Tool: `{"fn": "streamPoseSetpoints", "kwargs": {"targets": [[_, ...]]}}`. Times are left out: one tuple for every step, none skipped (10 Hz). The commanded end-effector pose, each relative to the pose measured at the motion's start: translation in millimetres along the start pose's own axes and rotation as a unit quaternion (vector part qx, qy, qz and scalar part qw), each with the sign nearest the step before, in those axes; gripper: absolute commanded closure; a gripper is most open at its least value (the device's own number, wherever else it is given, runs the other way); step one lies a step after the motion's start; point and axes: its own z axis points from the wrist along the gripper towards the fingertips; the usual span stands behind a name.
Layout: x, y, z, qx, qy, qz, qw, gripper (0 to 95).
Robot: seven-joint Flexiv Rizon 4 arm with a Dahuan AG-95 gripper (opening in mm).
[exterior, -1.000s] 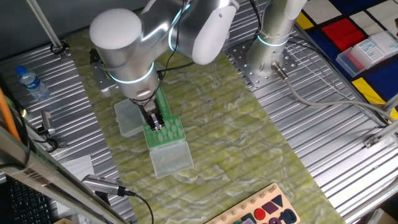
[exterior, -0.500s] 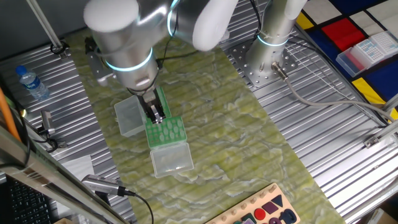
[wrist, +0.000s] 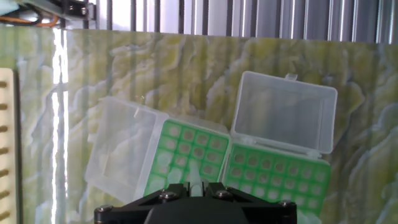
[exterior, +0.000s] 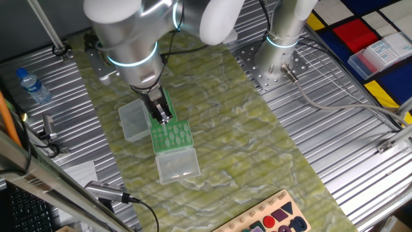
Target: Transfer all large pipette tips from one holder to another
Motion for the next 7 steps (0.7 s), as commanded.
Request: {"fn": "streamPoseSetpoints", "kwargs": {"targets": [[-1.9, 0.4, -11.0, 0.000, 0.007, -0.011, 0.9999, 95.0], [-2.9, -0.8, -16.4, 0.000, 0.008, -0.018, 0.9998, 95.0], [-4.8, -2.9, -23.3, -0.001, 0.011, -0.024, 0.9997, 95.0], [-7.6, -6.1, -31.7, -0.003, 0.015, -0.029, 0.9995, 95.0], [-10.5, -10.7, -43.6, -0.005, 0.023, -0.035, 0.9991, 95.0], [-12.5, -14.5, -52.9, -0.008, 0.029, -0.039, 0.9988, 95.0], [-13.9, -20.2, -64.4, -0.010, 0.038, -0.048, 0.9981, 95.0]]}}
